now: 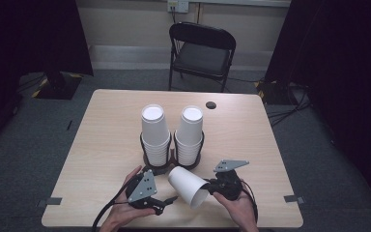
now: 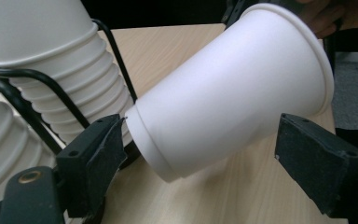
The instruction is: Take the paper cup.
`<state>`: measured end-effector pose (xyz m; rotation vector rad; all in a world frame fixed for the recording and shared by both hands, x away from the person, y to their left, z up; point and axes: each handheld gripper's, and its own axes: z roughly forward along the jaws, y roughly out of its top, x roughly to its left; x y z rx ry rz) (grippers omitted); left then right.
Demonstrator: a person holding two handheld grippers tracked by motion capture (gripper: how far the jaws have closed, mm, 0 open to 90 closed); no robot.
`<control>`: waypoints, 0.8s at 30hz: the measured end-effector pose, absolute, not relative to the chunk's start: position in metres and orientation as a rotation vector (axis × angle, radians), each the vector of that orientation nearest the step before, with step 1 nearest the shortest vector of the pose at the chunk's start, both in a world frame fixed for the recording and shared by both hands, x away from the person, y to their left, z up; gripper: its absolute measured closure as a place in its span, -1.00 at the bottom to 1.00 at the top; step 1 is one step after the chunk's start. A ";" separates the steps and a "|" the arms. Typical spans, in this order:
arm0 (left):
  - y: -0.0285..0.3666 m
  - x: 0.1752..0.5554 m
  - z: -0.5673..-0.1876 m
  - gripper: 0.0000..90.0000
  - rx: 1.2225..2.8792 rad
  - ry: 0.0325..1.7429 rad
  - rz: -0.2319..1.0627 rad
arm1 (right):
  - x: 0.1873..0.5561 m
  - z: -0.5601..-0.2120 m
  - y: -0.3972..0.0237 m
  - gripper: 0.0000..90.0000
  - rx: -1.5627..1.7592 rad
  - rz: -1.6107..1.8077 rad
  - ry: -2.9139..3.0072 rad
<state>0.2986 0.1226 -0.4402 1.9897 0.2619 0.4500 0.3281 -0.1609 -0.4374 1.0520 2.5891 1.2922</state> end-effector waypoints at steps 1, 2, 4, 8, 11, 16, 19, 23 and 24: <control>0.122 0.299 -0.440 -0.66 1.999 0.251 0.449 | 0.329 -0.438 -0.160 0.90 1.061 1.268 2.631; 0.121 0.299 -0.441 -0.66 2.004 0.239 0.454 | 0.329 -0.438 -0.160 0.90 1.061 1.268 2.631; 0.119 0.299 -0.442 -0.66 2.035 0.210 0.454 | 0.331 -0.438 -0.159 0.90 1.066 1.255 2.651; 0.117 0.298 -0.445 -0.66 2.058 0.189 0.475 | 0.332 -0.436 -0.158 0.90 1.074 1.241 2.685; 0.114 0.299 -0.451 -0.66 2.063 0.166 0.453 | 0.334 -0.434 -0.154 0.90 1.083 1.204 2.731; 0.109 0.298 -0.456 -0.66 2.111 0.150 0.497 | 0.340 -0.434 -0.151 0.90 1.104 1.155 2.779; 0.107 0.297 -0.457 -0.67 2.121 0.140 0.505 | 0.341 -0.433 -0.150 0.90 1.105 1.136 2.800; 0.097 0.296 -0.459 -0.86 2.170 0.112 0.528 | 0.343 -0.432 -0.148 0.90 1.100 1.128 2.832; 0.097 0.296 -0.459 -0.86 2.170 0.112 0.528 | 0.343 -0.432 -0.148 0.90 1.100 1.128 2.832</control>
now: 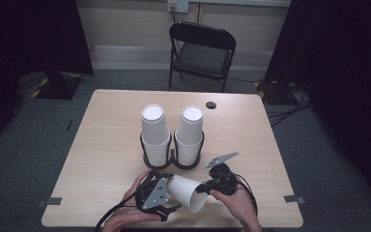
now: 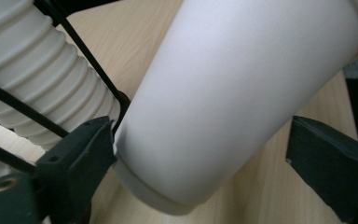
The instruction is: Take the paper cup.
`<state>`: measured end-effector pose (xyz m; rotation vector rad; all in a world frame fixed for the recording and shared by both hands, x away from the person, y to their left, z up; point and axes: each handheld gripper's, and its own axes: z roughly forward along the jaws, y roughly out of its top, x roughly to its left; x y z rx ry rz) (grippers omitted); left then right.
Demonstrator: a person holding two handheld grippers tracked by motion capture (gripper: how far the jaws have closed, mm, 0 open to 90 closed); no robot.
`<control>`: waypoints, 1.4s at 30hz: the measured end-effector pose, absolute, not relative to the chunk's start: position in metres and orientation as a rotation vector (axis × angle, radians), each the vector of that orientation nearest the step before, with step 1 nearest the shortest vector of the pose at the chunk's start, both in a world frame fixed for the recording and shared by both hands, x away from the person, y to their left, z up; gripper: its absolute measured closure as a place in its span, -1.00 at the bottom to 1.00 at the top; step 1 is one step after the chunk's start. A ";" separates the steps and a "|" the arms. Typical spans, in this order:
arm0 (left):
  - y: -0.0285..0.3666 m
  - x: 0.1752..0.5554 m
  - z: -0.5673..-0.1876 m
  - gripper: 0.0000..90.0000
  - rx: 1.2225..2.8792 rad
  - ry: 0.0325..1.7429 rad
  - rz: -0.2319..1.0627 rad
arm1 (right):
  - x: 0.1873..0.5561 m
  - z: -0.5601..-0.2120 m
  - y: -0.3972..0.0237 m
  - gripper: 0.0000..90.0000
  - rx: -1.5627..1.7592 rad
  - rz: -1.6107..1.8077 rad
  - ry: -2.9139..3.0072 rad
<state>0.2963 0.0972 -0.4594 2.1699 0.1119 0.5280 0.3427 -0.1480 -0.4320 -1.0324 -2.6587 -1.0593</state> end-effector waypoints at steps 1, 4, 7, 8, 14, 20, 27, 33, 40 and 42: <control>0.095 0.296 -0.461 -0.87 2.170 0.107 0.530 | 0.343 -0.432 -0.147 0.91 -1.032 -1.060 -2.658; 0.091 0.298 -0.463 -0.87 2.161 0.100 0.502 | 0.345 -0.433 -0.147 0.93 -1.043 -1.074 -2.643; 0.084 0.296 -0.461 -0.89 2.151 0.085 0.523 | 0.346 -0.433 -0.147 0.93 -1.056 -1.081 -2.637; 0.084 0.296 -0.461 -0.90 2.151 0.085 0.523 | 0.346 -0.433 -0.147 0.93 -1.056 -1.081 -2.637; 0.072 0.294 -0.460 -0.92 2.151 0.055 0.531 | 0.347 -0.433 -0.145 0.94 -1.063 -1.094 -2.621; 0.067 0.295 -0.463 -0.94 2.137 0.089 0.521 | 0.348 -0.435 -0.142 0.94 -1.074 -1.106 -2.603; 0.061 0.294 -0.465 -0.88 2.121 0.092 0.524 | 0.349 -0.437 -0.140 0.93 -1.104 -1.118 -2.587; 0.061 0.295 -0.466 -0.84 2.117 0.105 0.515 | 0.349 -0.437 -0.140 0.91 -1.129 -1.127 -2.576; 0.067 0.300 -0.465 -0.76 2.075 0.167 0.481 | 0.349 -0.434 -0.140 0.82 -1.151 -1.196 -2.544; 0.069 0.300 -0.465 -0.76 2.061 0.176 0.474 | 0.347 -0.433 -0.139 0.83 -1.154 -1.196 -2.558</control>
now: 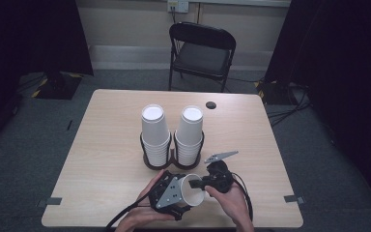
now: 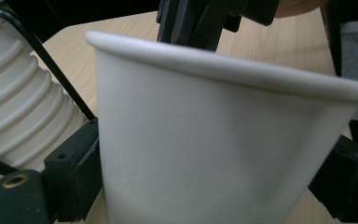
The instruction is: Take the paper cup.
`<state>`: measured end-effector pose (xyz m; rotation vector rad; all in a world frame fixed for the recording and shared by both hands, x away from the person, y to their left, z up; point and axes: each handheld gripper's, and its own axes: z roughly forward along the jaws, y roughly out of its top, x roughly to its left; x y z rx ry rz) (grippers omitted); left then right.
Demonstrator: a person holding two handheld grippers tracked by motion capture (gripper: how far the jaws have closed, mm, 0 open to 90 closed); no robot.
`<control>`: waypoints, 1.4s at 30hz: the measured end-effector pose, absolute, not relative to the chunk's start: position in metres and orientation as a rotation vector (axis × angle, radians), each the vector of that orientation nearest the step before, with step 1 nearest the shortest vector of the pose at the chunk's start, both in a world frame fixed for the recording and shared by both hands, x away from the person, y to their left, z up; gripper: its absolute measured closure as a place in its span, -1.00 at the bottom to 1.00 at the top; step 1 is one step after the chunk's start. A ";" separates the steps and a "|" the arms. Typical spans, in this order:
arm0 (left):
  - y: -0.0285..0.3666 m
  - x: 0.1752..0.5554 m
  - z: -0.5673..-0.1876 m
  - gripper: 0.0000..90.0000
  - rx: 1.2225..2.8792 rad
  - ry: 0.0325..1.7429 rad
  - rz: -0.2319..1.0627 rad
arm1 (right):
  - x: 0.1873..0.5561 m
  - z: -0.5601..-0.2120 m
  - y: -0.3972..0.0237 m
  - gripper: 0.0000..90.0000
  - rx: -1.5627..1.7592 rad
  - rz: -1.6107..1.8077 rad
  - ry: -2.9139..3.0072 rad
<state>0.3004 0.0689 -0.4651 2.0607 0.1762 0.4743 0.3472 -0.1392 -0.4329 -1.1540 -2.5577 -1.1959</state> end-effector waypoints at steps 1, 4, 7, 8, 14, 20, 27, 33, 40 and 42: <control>0.070 0.301 -0.465 -0.76 2.048 0.194 0.482 | 0.347 -0.433 -0.139 0.79 -1.156 -1.206 -2.554; 0.075 0.304 -0.463 -0.75 2.009 0.233 0.447 | 0.346 -0.431 -0.140 0.71 -1.148 -1.265 -2.536; 0.079 0.306 -0.462 -0.75 1.994 0.265 0.436 | 0.344 -0.428 -0.140 0.69 -1.148 -1.323 -2.531; 0.081 0.307 -0.462 -0.75 2.008 0.269 0.440 | 0.344 -0.428 -0.141 0.69 -1.154 -1.335 -2.529; 0.085 0.308 -0.462 -0.75 1.971 0.323 0.412 | 0.342 -0.426 -0.143 0.62 -1.149 -1.453 -2.506; 0.088 0.309 -0.462 -0.75 1.937 0.365 0.388 | 0.338 -0.426 -0.143 0.54 -1.131 -1.512 -2.534; 0.093 0.309 -0.461 -0.75 1.913 0.409 0.398 | 0.336 -0.426 -0.146 0.49 -1.137 -1.592 -2.521; 0.097 0.308 -0.462 -0.75 1.890 0.458 0.388 | 0.334 -0.427 -0.147 0.39 -1.165 -1.631 -2.500; 0.101 0.310 -0.462 -0.75 1.866 0.487 0.380 | 0.333 -0.427 -0.151 0.29 -1.188 -1.714 -2.462; 0.103 0.310 -0.461 -0.75 1.857 0.498 0.381 | 0.332 -0.427 -0.153 0.24 -1.190 -1.741 -2.458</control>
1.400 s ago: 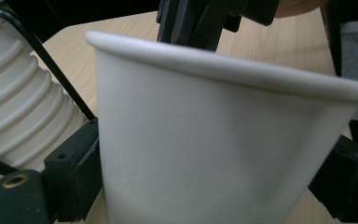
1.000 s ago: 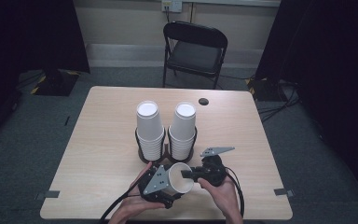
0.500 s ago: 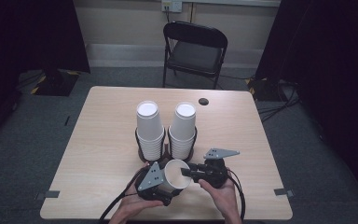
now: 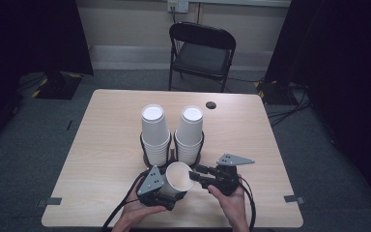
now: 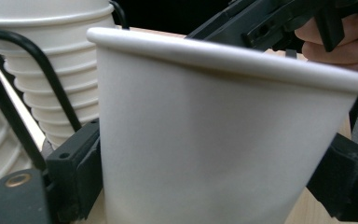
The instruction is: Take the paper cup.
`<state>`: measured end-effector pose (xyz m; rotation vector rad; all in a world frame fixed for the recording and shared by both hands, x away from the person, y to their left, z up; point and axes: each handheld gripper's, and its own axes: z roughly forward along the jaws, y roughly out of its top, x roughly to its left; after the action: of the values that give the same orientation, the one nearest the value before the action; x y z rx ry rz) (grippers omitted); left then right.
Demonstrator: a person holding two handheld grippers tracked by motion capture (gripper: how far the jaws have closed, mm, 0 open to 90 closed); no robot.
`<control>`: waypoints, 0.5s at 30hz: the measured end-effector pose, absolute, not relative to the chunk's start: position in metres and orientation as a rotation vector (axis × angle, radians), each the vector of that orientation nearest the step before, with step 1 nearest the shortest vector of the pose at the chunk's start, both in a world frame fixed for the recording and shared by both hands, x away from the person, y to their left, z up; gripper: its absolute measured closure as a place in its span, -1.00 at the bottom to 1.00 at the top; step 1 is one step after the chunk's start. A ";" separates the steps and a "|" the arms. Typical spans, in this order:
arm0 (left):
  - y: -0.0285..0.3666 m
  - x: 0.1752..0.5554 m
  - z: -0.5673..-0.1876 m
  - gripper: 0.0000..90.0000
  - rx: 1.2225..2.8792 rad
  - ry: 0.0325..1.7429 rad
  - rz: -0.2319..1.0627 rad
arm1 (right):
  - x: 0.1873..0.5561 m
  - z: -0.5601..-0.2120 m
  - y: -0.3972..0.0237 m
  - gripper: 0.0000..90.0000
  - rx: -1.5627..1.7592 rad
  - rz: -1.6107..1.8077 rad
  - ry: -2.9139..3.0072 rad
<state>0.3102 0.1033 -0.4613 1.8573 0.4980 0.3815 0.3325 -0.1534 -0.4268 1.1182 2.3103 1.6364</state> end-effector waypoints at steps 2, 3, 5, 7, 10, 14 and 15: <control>0.106 0.311 -0.461 -0.74 1.853 0.505 0.382 | 0.332 -0.427 -0.155 0.15 1.113 1.657 2.300; 0.107 0.311 -0.462 -0.74 1.851 0.513 0.390 | 0.332 -0.427 -0.156 0.11 1.113 1.657 2.286; 0.110 0.312 -0.462 -0.74 1.842 0.525 0.388 | 0.331 -0.427 -0.158 0.07 1.116 1.670 2.252; 0.115 0.313 -0.462 -0.74 1.819 0.547 0.381 | 0.331 -0.428 -0.160 0.00 1.108 1.677 2.220; 0.122 0.314 -0.461 -0.74 1.792 0.563 0.378 | 0.331 -0.431 -0.163 -0.18 1.131 1.702 2.175; 0.131 0.315 -0.458 -0.74 1.762 0.591 0.387 | 0.330 -0.435 -0.167 -0.28 1.149 1.710 2.136; 0.134 0.315 -0.457 -0.74 1.757 0.593 0.390 | 0.329 -0.437 -0.169 -0.31 1.152 1.713 2.114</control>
<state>0.3147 0.1342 -0.4570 1.7571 0.5933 0.3896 0.3289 -0.1692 -0.4371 1.1523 2.1136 1.7127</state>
